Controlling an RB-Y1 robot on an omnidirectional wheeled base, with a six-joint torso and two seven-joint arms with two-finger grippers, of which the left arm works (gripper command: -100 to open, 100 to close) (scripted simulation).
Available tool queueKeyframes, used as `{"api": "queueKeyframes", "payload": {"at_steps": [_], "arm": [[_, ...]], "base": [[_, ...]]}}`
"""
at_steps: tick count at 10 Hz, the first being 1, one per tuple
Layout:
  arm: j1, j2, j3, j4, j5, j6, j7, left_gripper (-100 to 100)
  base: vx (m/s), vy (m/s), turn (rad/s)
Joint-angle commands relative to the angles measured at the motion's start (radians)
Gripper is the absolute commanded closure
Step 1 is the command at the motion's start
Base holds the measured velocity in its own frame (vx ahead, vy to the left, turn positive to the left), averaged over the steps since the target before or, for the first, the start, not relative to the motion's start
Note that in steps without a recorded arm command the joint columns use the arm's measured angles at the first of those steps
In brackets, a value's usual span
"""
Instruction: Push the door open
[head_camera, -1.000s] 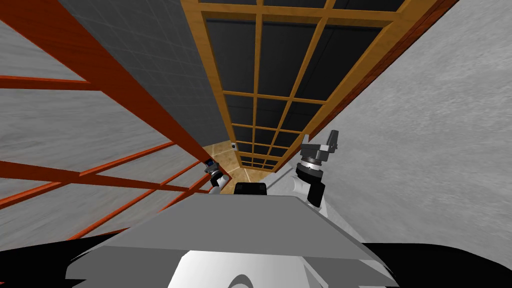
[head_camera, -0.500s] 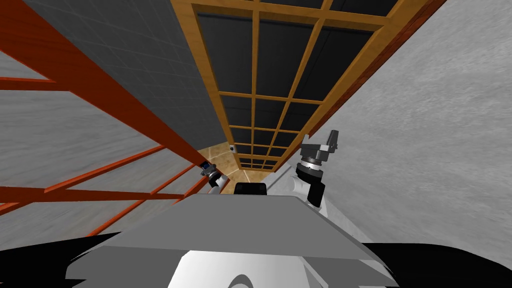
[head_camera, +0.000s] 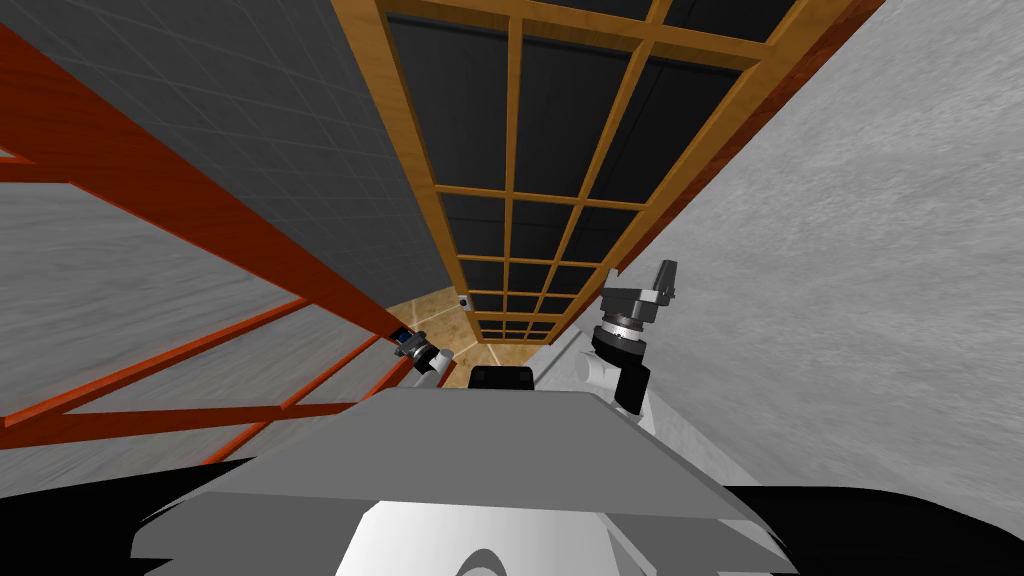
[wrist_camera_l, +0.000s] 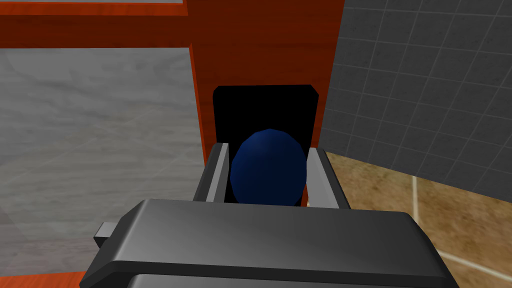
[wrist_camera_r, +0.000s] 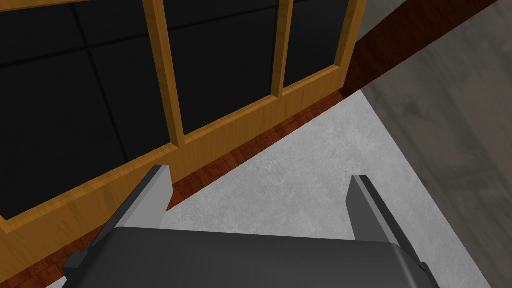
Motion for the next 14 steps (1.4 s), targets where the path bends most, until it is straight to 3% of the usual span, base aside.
{"api": "queueKeyframes", "payload": {"at_steps": [1,3,5,6,14], "arm": [[0.040,-0.006,0.014,-0.050,0.007,0.017,-0.032,100],[0.040,-0.006,0.014,-0.091,0.007,0.017,-0.032,100],[0.034,-0.015,0.058,-0.085,0.024,0.000,-0.043,100],[0.034,-0.015,0.058,-0.085,0.024,0.000,-0.043,100],[0.010,-0.058,0.213,-0.063,0.082,-0.059,-0.085,100]], "base": [[0.012,0.026,-0.012],[-0.004,-0.013,0.023],[0.036,0.044,-0.141],[0.039,0.066,-0.050],[0.051,0.091,-0.125]]}}
